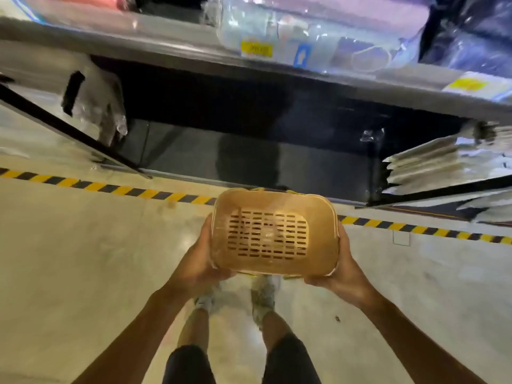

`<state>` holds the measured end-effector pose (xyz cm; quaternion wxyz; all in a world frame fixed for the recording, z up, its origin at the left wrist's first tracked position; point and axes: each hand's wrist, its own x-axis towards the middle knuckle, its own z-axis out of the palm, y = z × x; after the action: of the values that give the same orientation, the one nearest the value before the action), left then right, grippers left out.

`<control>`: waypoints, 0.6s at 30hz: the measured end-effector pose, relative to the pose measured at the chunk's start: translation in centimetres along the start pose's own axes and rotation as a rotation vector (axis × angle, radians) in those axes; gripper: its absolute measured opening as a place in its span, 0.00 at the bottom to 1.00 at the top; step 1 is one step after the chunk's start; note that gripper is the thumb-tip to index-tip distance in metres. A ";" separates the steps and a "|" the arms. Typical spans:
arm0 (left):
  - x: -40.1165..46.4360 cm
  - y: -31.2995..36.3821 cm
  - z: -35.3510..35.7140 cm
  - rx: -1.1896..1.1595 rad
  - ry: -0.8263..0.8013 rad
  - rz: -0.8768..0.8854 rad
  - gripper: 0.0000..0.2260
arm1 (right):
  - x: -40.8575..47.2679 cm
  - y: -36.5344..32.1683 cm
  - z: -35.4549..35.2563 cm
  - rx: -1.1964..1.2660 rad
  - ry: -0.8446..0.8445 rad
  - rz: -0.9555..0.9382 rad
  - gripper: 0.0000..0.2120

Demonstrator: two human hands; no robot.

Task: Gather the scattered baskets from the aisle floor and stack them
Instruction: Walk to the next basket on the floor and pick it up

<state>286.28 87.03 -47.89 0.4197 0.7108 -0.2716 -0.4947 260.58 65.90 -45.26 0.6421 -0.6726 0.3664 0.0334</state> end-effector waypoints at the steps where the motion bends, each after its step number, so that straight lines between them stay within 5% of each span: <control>1: 0.7 -1.3 0.7 0.014 -0.011 0.007 0.49 | 0.8 1.3 -0.3 -0.031 -0.026 -0.045 0.58; 13: 5.6 -10.6 5.3 0.083 0.032 -0.031 0.53 | 6.8 10.8 -0.4 0.029 -0.128 -0.268 0.57; 18: 7.1 -13.8 6.6 0.135 0.016 -0.084 0.49 | 7.7 13.8 0.5 0.164 -0.157 -0.081 0.54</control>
<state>282.31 86.12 -64.27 0.3519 0.7523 -0.2708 -0.4867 259.01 64.11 -60.91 0.7226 -0.6272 0.2891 0.0297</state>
